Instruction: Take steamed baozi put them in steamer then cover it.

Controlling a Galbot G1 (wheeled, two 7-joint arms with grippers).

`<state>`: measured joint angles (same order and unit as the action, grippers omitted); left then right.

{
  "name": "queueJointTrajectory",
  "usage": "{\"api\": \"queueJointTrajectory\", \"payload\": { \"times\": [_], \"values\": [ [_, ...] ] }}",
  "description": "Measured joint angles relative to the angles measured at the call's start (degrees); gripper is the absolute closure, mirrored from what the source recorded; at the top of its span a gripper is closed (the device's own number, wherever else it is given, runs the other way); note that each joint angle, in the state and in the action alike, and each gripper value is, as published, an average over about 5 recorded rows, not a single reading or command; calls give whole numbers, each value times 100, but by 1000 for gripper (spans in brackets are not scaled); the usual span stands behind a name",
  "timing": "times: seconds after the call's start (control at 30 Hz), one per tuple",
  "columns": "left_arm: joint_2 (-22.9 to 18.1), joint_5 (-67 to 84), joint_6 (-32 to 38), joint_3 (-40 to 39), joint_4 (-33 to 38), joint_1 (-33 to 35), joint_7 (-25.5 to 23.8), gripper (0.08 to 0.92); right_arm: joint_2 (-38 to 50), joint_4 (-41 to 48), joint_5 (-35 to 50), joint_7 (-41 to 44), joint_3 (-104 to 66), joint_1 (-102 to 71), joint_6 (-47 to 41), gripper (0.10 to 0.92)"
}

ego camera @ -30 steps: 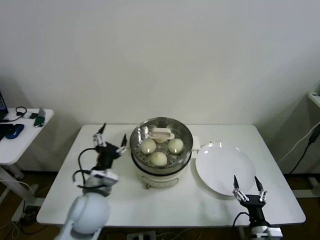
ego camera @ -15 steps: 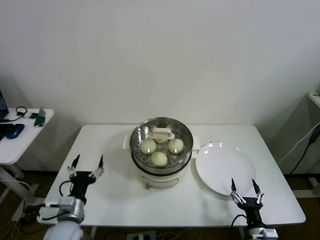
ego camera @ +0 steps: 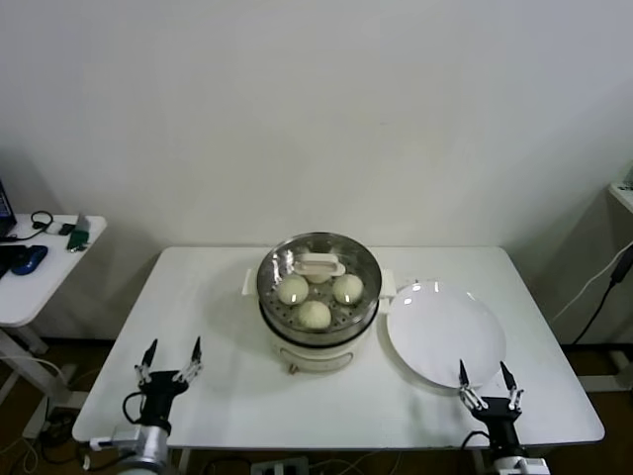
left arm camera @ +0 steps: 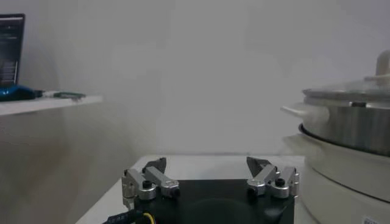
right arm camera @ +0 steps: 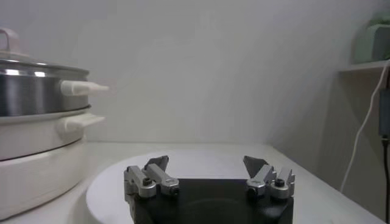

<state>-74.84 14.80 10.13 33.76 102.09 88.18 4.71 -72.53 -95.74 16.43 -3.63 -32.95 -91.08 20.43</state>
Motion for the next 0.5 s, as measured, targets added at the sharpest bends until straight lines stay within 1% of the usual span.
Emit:
{"api": "queueJointTrajectory", "payload": {
  "times": [0.5],
  "values": [
    [-10, 159, 258, -50, -141, 112, -46, 177, -1, 3, -5, 24, 16, -12, -33, 203]
  ]
}}
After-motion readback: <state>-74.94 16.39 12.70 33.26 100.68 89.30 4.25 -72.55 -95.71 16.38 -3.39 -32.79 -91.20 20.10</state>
